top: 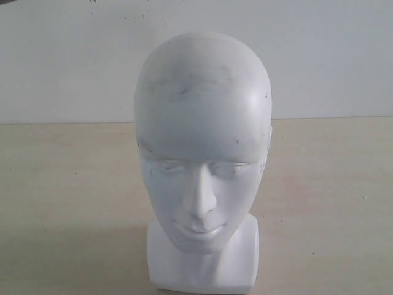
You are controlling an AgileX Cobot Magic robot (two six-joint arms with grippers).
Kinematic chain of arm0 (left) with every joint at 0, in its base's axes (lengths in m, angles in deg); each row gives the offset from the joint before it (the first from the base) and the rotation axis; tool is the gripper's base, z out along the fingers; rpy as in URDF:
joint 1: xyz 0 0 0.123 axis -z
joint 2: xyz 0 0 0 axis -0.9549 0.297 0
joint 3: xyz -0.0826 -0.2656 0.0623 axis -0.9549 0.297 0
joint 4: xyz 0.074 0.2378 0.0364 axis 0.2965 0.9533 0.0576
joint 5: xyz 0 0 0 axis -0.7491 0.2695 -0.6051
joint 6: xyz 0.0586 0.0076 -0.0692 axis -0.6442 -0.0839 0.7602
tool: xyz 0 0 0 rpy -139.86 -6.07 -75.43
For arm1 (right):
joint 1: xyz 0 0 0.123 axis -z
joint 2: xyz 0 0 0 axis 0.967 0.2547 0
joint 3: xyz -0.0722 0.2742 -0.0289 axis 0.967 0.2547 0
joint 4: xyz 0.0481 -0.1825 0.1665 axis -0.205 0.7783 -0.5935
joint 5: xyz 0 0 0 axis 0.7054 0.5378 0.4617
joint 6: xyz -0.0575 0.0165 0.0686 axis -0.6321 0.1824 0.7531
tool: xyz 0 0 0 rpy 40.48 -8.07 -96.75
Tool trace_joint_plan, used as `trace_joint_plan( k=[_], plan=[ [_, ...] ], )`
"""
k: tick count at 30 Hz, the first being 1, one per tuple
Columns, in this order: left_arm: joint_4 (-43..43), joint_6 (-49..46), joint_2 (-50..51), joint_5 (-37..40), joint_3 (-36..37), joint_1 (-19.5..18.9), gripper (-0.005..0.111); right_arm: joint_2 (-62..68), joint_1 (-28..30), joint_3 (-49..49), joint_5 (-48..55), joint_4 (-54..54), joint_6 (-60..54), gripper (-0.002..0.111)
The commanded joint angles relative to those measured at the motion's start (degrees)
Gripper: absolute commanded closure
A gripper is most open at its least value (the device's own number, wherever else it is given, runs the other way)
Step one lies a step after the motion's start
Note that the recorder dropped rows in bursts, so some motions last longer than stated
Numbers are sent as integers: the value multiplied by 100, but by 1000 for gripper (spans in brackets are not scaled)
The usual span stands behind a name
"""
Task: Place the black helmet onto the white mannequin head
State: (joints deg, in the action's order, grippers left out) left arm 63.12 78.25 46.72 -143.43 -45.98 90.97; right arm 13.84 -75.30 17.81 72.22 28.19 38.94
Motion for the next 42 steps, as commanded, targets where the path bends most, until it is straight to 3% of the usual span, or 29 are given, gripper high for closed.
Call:
trace_joint_plan(
  k=[1, 9, 14, 19, 25, 29, 42],
  plan=[
    [-198, -24, 103, -340, -143, 44, 102, -24, -12, 0, -267, -57, 40, 108],
    [-98, -70, 224, -340, -143, 44, 102, -24, -12, 0, -389, -57, 19, 108],
    [132, -94, 261, -340, -247, 58, 102, -24, -12, 0, -400, -715, 26, 108],
    [227, -108, 537, -340, -537, 504, 102, -24, -49, -174, -313, -768, 246, 108],
    [-209, -428, 1152, -340, -764, 1281, 102, -24, -49, -1168, 287, -718, 106, 108],
    [-270, -491, 1522, -340, -828, 1572, 102, 416, -49, -2034, 719, -718, -11, 108],
    [-765, -480, 2484, -340, -828, 1562, 102, 3294, -49, -5565, 2153, -908, -44, 108]
  ],
)
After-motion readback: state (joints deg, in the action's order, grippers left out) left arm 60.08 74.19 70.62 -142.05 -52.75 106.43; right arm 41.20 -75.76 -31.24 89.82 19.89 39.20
